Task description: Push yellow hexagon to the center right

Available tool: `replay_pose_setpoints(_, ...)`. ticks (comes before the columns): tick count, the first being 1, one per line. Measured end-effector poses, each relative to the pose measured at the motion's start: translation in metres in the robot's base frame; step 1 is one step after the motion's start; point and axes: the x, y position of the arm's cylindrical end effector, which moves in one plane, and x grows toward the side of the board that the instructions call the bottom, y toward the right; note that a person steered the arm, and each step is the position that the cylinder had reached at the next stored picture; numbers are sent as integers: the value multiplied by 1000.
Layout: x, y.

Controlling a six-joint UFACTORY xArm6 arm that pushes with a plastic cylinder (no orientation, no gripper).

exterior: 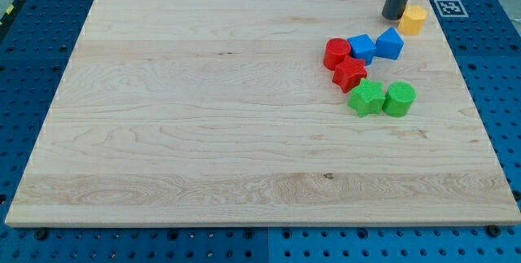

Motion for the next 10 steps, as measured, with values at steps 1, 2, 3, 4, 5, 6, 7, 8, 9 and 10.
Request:
replay_pose_setpoints(1,0,15)
replay_pose_setpoints(2,2,35)
replay_pose_setpoints(3,-7,38)
replay_pose_setpoints(4,9,76)
replay_pose_setpoints(5,32,89)
replay_pose_setpoints(6,53,89)
replay_pose_setpoints(7,72,89)
replay_pose_setpoints(8,87,88)
replay_pose_setpoints(9,100,87)
replay_pose_setpoints(10,119,75)
